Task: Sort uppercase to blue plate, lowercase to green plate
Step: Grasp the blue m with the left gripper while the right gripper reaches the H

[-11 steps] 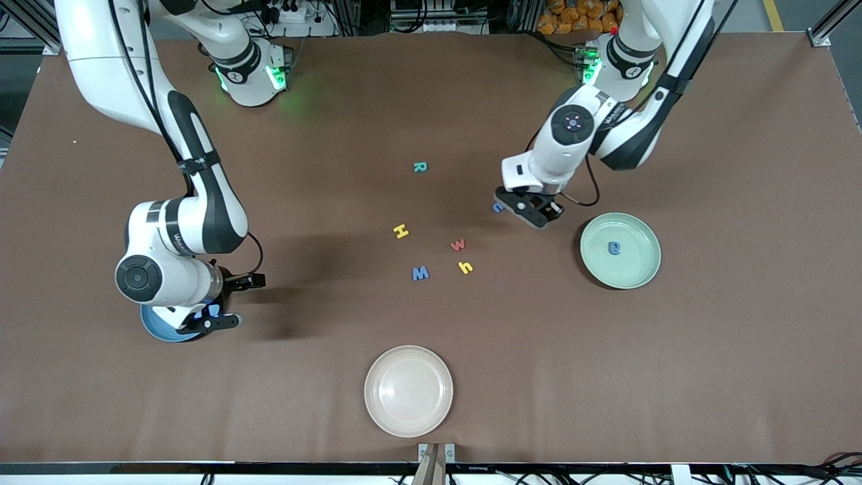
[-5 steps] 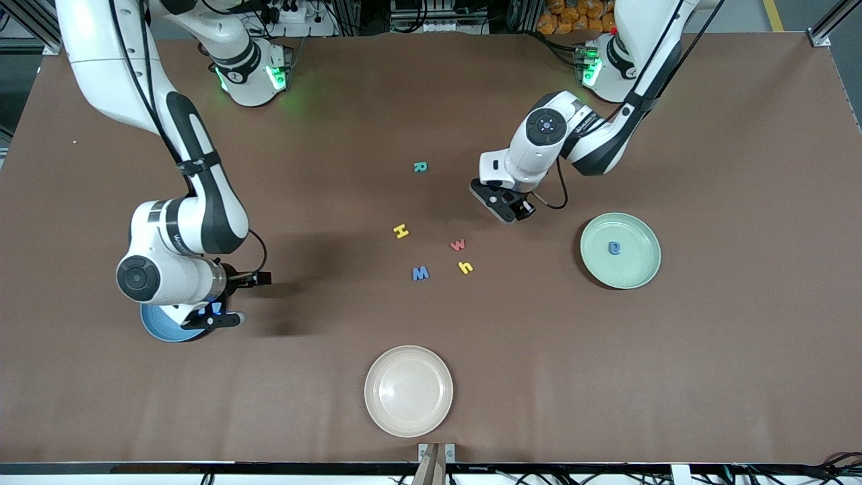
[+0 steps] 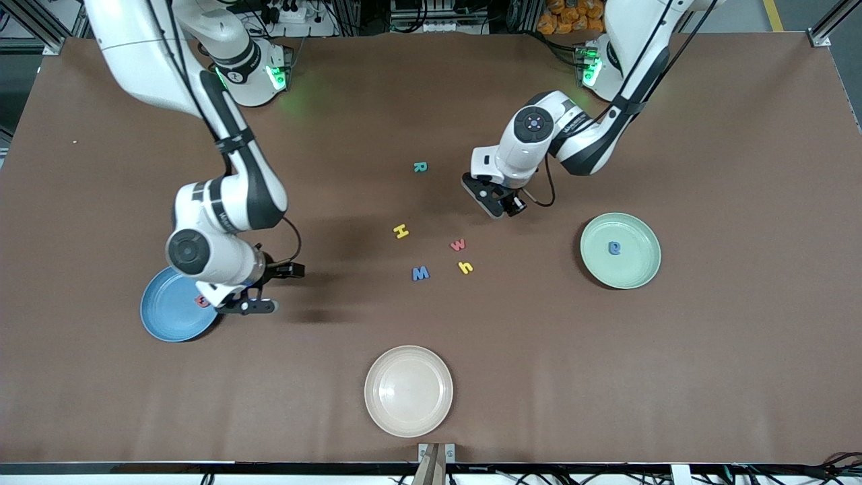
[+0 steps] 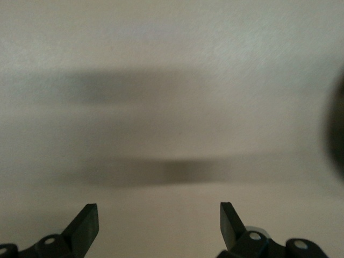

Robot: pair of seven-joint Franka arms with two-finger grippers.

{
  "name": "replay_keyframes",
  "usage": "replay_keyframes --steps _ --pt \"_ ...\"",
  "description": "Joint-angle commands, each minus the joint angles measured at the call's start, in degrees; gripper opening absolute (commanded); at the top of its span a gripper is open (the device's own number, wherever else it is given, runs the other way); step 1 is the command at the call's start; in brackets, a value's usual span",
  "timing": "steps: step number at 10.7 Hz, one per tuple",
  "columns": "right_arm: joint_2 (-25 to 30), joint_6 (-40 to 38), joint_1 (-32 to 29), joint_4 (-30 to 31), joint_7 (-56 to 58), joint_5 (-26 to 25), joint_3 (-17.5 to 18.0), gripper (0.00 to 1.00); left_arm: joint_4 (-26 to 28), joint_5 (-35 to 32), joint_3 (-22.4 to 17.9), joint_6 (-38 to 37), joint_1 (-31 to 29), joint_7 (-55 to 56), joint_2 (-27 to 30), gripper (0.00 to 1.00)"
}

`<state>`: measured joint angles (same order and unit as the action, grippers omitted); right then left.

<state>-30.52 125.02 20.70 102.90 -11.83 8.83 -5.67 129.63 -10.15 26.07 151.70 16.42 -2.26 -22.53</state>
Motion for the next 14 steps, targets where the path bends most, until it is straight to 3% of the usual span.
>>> replay_keyframes --steps 1,4,14 --pt "2.8 1.7 4.6 3.3 -8.8 0.8 -0.2 1.00 1.2 -1.7 -0.5 2.3 0.7 0.5 -0.6 0.58" --pt "2.2 3.6 9.0 3.1 -18.4 0.8 -0.2 1.00 1.2 -6.0 -0.8 2.4 0.5 0.5 -1.3 0.58" --pt "-0.6 9.1 20.2 2.9 -58.8 1.9 -0.1 1.00 2.9 -7.2 -1.8 3.6 0.6 0.5 -2.5 0.59"
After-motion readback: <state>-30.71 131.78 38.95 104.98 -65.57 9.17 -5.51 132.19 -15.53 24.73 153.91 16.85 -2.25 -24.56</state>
